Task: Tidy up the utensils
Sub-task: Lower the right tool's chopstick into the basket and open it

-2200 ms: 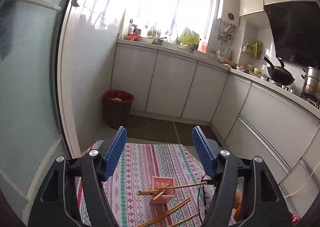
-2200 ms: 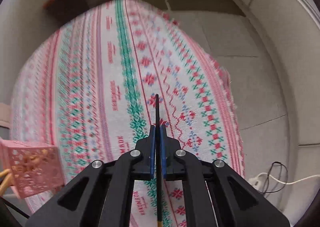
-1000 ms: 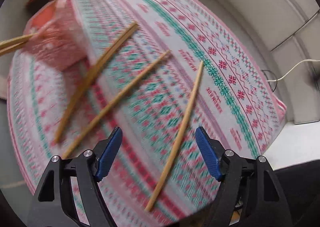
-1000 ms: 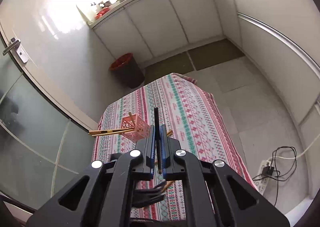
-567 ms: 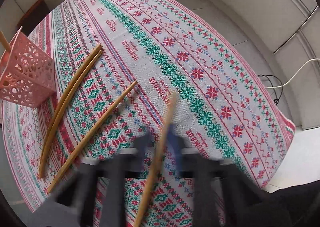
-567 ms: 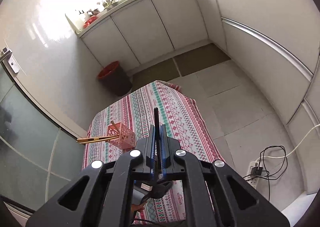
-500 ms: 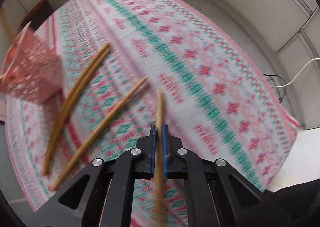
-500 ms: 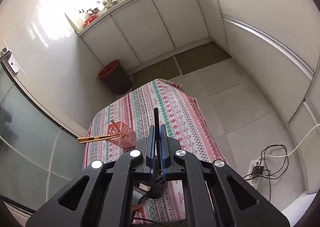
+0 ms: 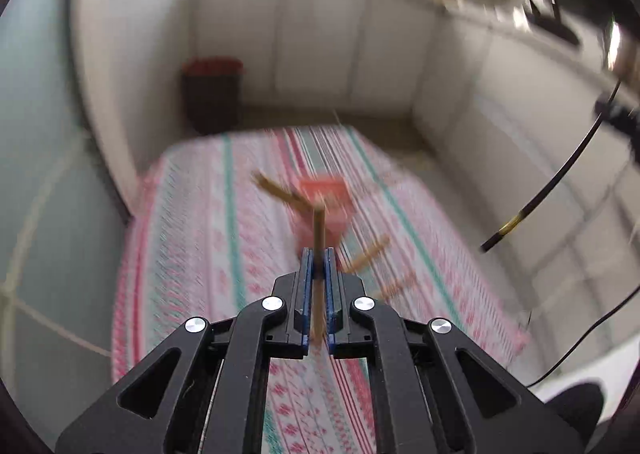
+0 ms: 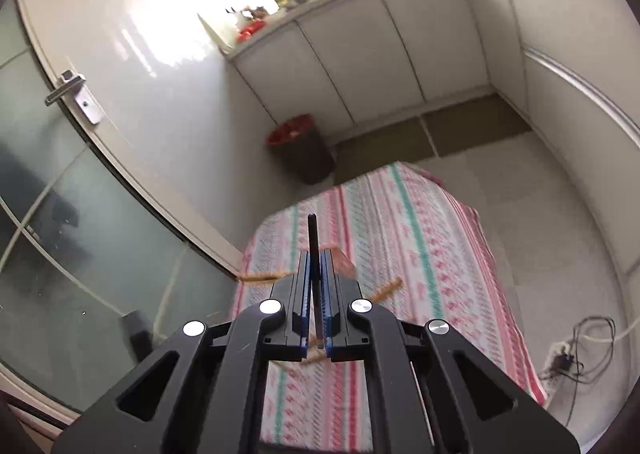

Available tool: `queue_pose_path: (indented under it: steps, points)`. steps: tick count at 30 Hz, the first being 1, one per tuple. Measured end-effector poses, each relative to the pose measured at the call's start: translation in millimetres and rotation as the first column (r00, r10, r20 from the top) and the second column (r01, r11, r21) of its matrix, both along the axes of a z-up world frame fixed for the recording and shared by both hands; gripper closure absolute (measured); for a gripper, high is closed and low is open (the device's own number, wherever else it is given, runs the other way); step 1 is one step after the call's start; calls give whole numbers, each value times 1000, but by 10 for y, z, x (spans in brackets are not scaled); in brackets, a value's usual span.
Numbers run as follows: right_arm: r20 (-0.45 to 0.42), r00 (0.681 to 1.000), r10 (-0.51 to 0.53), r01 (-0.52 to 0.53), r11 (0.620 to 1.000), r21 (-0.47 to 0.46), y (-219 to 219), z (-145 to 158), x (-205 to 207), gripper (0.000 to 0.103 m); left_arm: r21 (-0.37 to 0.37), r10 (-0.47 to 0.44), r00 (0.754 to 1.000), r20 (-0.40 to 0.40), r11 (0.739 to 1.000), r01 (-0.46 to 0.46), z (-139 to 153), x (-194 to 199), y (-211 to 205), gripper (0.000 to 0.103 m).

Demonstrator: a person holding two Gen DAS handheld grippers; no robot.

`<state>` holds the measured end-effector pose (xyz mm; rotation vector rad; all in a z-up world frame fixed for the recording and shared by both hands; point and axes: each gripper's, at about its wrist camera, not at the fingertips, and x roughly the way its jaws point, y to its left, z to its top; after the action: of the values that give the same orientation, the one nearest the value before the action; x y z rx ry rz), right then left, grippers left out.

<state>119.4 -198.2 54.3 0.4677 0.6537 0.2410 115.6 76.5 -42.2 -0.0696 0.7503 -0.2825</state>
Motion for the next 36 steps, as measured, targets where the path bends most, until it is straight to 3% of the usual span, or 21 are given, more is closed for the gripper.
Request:
queue_pose_path:
  steps: [4,9,17,22,24,28,31,33,36]
  points:
    - [51,998,-27,29,999,-33,291,191,250,98,-74,81,992,97,995,-74,342,-95,269,98]
    - [66,997,-44,50,995,-90,624,233,651,98,-127,147,978,151,984,-128,529,-178,491,98]
    - [35,998,-45,51,977,-206,1109,-140,1247,98,-157,197,970,143,972,-174,629,-275,752,98]
    - [-1,1000,-30,29,977,-210,1202,-535,1479,97,-173,224,964,144,965,-198,651,-278,838,98]
    - [-28,1000,-11,5,982,-188,1199,-644,1500,89,-182,228,961,156,963,-199,675,-299,843,98]
    - [-21,1000,-5,1,988,-156,1068,-612,1351,88,-205,222,956,194,962,-181,792,-326,783,98]
    - [7,1000,-12,13,991,-136,901,-534,1100,75,-231,205,951,233,961,-150,909,-313,673,98]
    - [18,999,-31,33,994,-104,764,-528,924,50,-244,199,947,252,960,-136,966,-297,608,98]
    - [35,997,-71,74,995,-65,468,-631,598,41,-263,191,942,277,958,-117,1042,-245,487,98]
